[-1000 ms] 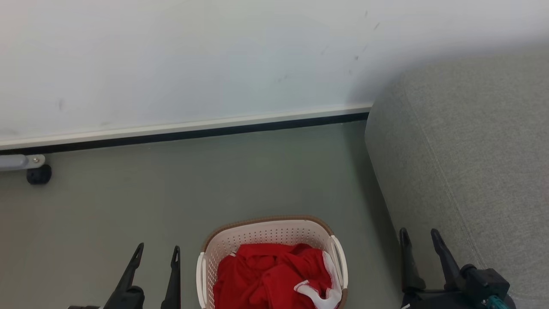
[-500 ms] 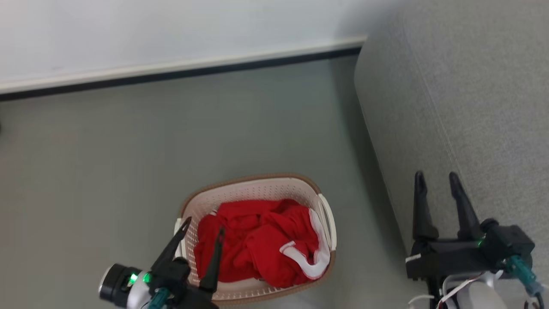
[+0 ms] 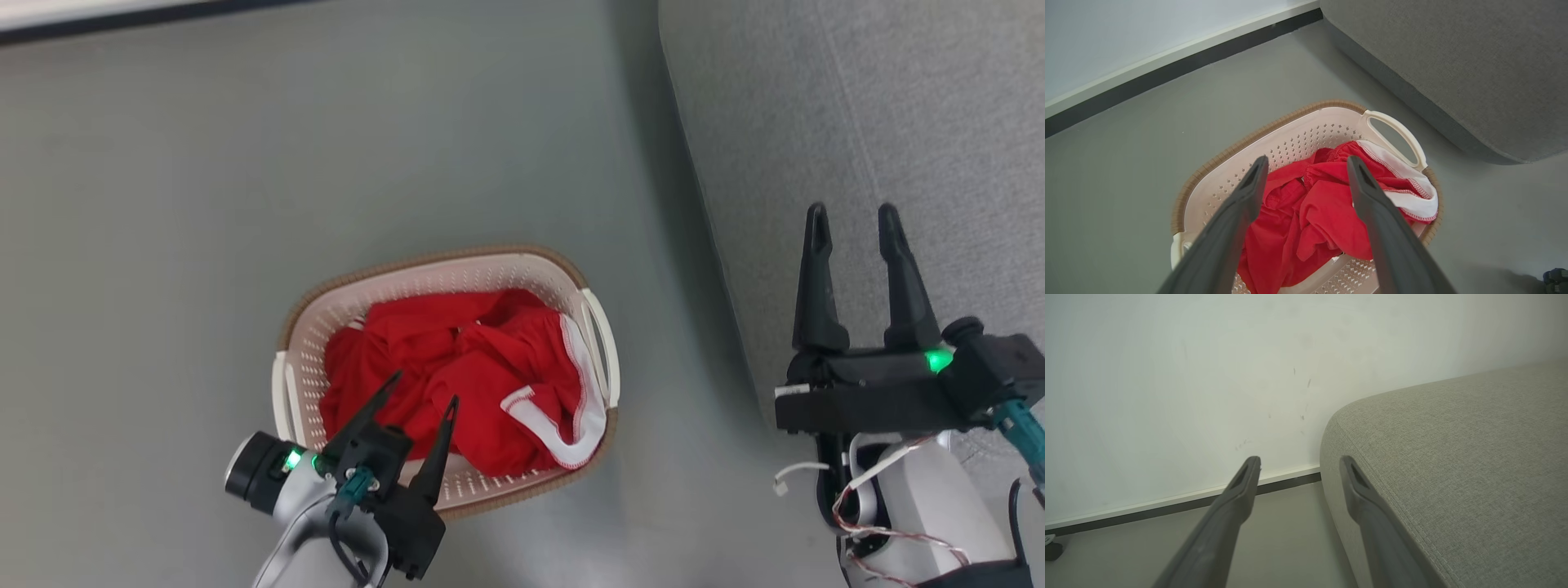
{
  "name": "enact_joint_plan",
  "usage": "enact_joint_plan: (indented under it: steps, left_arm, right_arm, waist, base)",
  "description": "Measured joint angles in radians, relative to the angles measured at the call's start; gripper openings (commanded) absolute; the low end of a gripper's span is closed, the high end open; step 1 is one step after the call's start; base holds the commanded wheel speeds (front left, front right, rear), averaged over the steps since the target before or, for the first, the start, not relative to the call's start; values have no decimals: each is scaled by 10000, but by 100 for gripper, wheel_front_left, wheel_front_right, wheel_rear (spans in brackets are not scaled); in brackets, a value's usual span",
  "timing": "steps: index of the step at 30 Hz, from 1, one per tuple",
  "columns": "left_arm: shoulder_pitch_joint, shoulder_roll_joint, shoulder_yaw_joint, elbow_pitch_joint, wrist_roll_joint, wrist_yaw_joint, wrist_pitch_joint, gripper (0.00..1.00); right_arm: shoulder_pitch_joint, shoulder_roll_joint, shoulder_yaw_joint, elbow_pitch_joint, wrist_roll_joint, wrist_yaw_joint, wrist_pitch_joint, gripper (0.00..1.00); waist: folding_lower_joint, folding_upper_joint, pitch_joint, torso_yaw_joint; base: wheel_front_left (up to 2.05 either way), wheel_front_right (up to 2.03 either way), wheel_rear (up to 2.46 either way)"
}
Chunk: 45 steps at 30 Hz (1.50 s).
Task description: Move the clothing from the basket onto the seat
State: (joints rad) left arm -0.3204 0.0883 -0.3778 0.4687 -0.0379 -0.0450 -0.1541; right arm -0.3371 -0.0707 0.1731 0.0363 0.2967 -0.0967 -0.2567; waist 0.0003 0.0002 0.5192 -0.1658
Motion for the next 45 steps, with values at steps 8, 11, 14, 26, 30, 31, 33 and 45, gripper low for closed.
enact_joint_plan:
  steps: [8, 11, 14, 26, 30, 31, 33, 45]
  left_arm:
    - [-906, -119, -148, 765, 50, -82, 291, 100]
    - [-1398, -121, -130, 1158, 61, -84, 393, 100]
    - [-1687, -121, -59, 1358, 63, -84, 489, 100]
    - [-2716, -113, 79, 2614, 59, -167, 631, 100]
    - [-2849, -113, 79, 2974, 61, -165, 627, 100]
    - [-2922, -113, 88, 3037, 61, -165, 596, 100]
    - [-3052, -113, 94, 3181, 61, -161, 558, 100]
    - [-3398, -46, 40, 4004, 130, -96, 535, 22]
  right_arm:
    - [-558, 6, -90, -236, -25, 6, -2, 100]
    - [-889, 25, -121, -355, -33, 15, -2, 100]
    - [-1009, 38, -182, -395, -33, 15, -2, 100]
    - [-1477, 92, -309, -270, -90, 15, -2, 100]
    - [-1504, 115, -267, -219, -90, 21, -2, 100]
    - [-1516, 121, -249, -213, -92, 42, -2, 100]
    - [-1548, 136, -221, -184, -92, 56, -2, 100]
    - [-1642, 180, -144, 25, -92, 92, -2, 100]
  waist:
    - [-1, 0, 1046, -241]
    - [-1, 1, 1650, -369]
    - [-1, 0, 1953, -433]
    - [-1, 1, 3420, -756]
    - [-2, 0, 3572, -855]
    - [-2, 0, 3586, -877]
    - [-3, 0, 3602, -916]
    - [-3, 0, 3654, -1264]
  base:
    - [0, 0, 0]
    - [0, 0, 0]
    - [0, 0, 0]
    - [0, 0, 0]
    - [0, 0, 0]
    - [0, 0, 0]
    - [0, 0, 0]
    - [0, 0, 0]
